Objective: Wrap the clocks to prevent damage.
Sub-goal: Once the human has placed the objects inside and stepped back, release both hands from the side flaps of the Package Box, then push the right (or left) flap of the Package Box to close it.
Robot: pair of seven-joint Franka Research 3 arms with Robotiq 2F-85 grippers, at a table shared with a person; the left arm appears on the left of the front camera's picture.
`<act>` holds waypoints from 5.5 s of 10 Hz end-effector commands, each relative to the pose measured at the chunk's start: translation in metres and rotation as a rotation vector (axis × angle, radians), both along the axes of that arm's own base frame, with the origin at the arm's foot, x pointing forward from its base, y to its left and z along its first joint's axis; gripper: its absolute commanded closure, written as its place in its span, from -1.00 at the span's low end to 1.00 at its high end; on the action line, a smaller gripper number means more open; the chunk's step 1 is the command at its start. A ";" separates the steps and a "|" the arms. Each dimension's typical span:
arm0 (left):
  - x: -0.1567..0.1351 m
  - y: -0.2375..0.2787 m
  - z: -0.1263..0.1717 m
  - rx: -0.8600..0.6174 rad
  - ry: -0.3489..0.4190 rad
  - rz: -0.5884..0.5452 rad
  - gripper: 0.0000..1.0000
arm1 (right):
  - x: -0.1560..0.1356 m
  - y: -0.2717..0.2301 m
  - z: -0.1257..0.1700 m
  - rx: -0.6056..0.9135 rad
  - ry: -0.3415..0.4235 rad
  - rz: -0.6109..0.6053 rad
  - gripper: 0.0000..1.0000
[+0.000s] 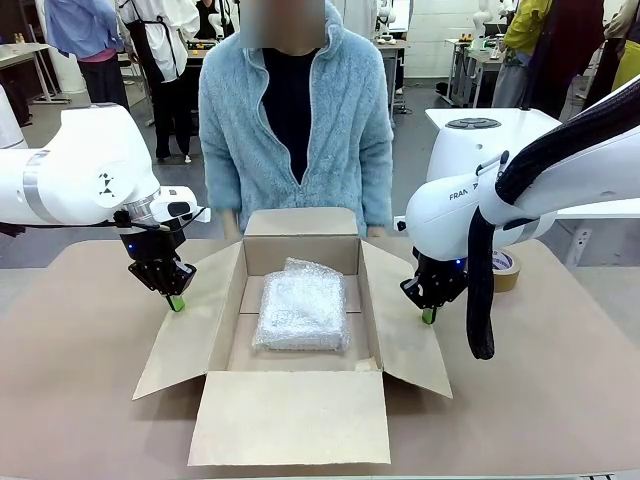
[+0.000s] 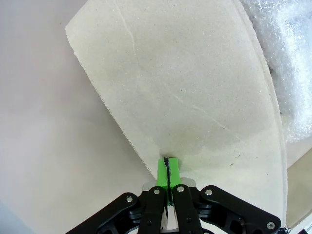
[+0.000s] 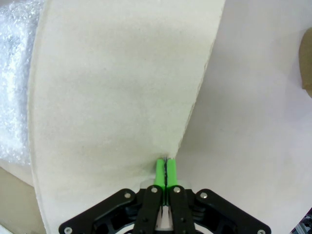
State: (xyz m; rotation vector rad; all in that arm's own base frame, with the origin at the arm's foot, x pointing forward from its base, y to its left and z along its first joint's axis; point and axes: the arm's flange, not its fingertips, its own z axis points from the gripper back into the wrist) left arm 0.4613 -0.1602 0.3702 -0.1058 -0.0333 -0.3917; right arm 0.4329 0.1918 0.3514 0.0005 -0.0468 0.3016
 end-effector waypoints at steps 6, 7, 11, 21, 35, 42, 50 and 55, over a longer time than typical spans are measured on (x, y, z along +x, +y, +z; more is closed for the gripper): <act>-0.004 0.058 0.079 -0.102 -0.056 -0.252 0.99 | -0.034 -0.064 0.100 0.044 -0.167 0.376 0.98; -0.016 0.069 0.095 -0.122 -0.057 -0.376 0.99 | -0.044 -0.076 0.117 0.054 -0.170 0.450 0.98; -0.040 0.087 0.125 -0.125 -0.215 -0.495 0.99 | -0.052 -0.087 0.151 0.051 -0.207 0.577 0.98; -0.052 0.099 0.151 -0.029 -0.164 -0.854 0.99 | -0.065 -0.141 0.156 -0.033 -0.151 1.068 0.98; -0.043 0.258 0.087 -0.700 -0.487 -0.932 0.99 | -0.040 -0.288 0.076 0.654 -0.596 1.094 0.98; -0.047 0.264 0.072 -0.693 -0.453 -0.933 0.99 | -0.037 -0.291 0.059 0.677 -0.591 1.099 0.98; -0.047 0.264 0.072 -0.693 -0.453 -0.933 0.99 | -0.037 -0.291 0.059 0.677 -0.591 1.099 0.98; -0.047 0.264 0.072 -0.693 -0.453 -0.933 0.99 | -0.037 -0.291 0.059 0.677 -0.591 1.099 0.98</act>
